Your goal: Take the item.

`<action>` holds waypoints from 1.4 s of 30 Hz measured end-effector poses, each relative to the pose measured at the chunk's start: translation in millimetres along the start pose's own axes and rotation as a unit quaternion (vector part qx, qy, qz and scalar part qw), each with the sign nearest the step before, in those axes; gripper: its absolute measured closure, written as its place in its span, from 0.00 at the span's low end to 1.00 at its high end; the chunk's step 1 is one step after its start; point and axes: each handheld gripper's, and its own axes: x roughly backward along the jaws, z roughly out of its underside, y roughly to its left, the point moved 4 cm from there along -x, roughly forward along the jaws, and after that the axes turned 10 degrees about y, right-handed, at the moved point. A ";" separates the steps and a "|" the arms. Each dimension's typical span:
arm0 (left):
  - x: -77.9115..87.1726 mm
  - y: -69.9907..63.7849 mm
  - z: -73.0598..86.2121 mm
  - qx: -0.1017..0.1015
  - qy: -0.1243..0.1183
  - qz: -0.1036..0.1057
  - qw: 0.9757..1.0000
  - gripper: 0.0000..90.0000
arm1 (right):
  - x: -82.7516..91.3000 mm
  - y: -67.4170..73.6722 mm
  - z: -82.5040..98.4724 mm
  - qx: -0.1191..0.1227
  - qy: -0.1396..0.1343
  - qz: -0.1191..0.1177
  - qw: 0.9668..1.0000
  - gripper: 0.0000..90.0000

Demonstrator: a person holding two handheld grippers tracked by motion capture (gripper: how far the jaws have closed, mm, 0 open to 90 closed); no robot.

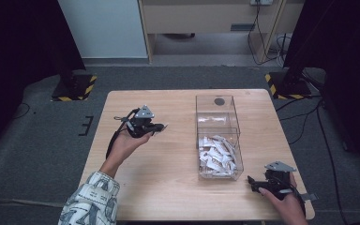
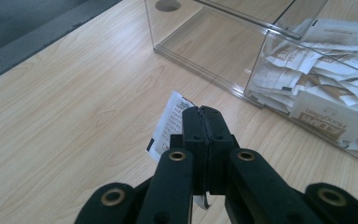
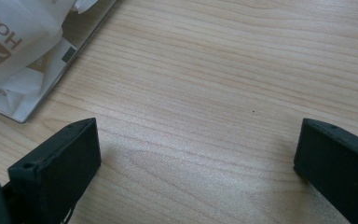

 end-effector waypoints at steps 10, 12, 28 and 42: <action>-7.3 14.3 10.9 0.019 0.012 -0.011 1.000 0.99 | 0.0 -0.1 0.0 0.001 0.000 0.000 1.000 0.01; -9.9 16.3 13.1 0.020 0.017 -0.012 1.000 0.99 | 0.0 -0.2 -0.1 0.001 0.000 0.000 1.000 0.01; -32.8 29.8 29.7 0.047 0.043 -0.014 0.998 0.99 | 0.0 -0.2 -0.1 0.001 0.000 0.000 1.000 0.01; -46.6 30.6 39.1 0.049 0.056 -0.025 0.997 0.92 | 0.0 0.0 0.0 0.000 0.000 0.000 1.000 0.01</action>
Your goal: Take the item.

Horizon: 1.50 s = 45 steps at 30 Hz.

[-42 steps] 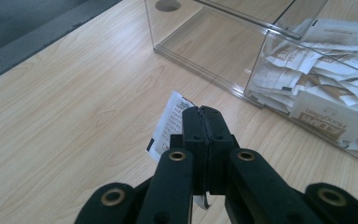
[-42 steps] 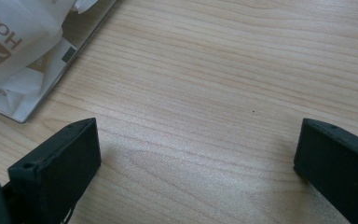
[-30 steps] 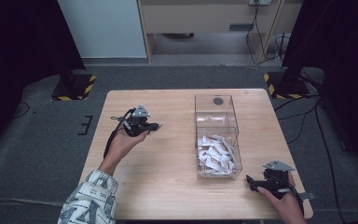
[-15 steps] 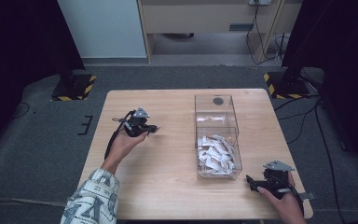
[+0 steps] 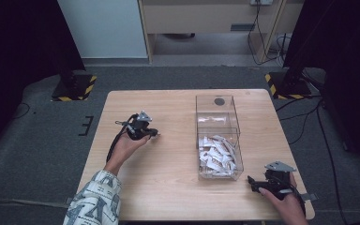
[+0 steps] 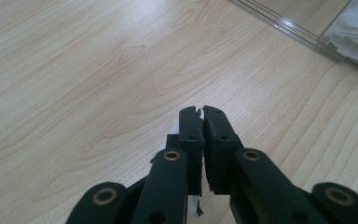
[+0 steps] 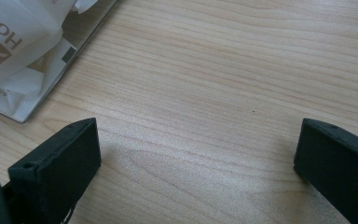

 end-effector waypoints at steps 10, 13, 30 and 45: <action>16.6 -9.5 2.0 -0.004 -0.034 -0.019 0.999 0.36 | 0.0 0.0 0.0 0.000 0.000 0.000 1.000 0.01; 23.0 -12.0 6.5 -0.008 -0.047 -0.019 0.999 0.23 | 0.0 0.0 0.0 0.000 0.000 0.000 1.000 0.01; 36.7 -29.2 69.1 -0.010 -0.022 -0.022 0.999 0.07 | -0.1 -0.2 -0.1 0.001 0.000 0.000 1.000 0.01; 35.4 -12.6 119.7 0.034 0.001 -0.029 0.999 0.06 | 0.0 -0.1 -0.1 0.001 0.000 0.000 1.000 0.01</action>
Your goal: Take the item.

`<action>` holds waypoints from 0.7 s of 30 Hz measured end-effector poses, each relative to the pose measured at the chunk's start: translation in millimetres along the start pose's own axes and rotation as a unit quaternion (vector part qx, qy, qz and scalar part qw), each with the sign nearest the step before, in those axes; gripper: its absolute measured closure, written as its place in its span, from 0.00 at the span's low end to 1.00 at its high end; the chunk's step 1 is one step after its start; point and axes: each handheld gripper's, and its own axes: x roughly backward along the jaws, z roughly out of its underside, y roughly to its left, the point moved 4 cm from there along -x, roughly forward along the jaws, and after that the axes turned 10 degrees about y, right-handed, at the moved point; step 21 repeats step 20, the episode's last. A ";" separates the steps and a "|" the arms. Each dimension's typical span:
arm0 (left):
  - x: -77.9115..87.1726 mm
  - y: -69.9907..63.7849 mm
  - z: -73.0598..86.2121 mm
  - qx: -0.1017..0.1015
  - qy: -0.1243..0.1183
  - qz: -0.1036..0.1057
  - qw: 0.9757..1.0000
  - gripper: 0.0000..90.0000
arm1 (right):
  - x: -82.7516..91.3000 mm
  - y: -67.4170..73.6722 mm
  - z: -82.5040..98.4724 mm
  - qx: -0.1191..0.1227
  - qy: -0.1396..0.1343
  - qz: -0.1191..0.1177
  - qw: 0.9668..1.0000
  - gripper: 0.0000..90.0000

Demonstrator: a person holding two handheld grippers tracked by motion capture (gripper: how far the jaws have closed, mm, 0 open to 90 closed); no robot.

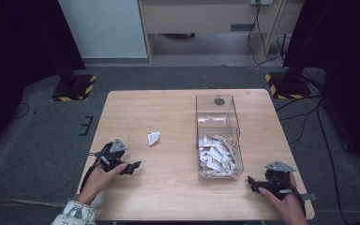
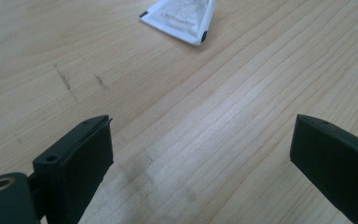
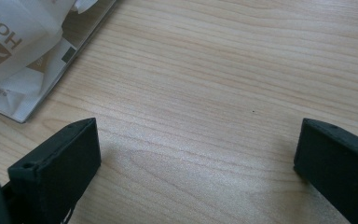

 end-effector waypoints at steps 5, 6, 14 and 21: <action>-7.6 2.3 6.6 -0.002 0.012 -0.004 1.000 0.06 | 0.0 0.2 0.0 -0.001 0.000 0.000 1.000 0.01; -8.8 2.6 8.1 -0.003 0.014 -0.005 1.000 0.06 | 0.0 0.0 0.0 0.000 0.000 0.000 1.000 0.01; -14.7 4.4 14.3 -0.003 -0.005 0.000 1.000 0.00 | 0.0 0.0 0.0 0.000 0.000 0.000 1.000 0.01; -14.7 3.4 14.4 0.000 -0.004 -0.001 1.000 0.00 | 0.0 0.0 0.0 0.000 0.000 0.000 1.000 0.01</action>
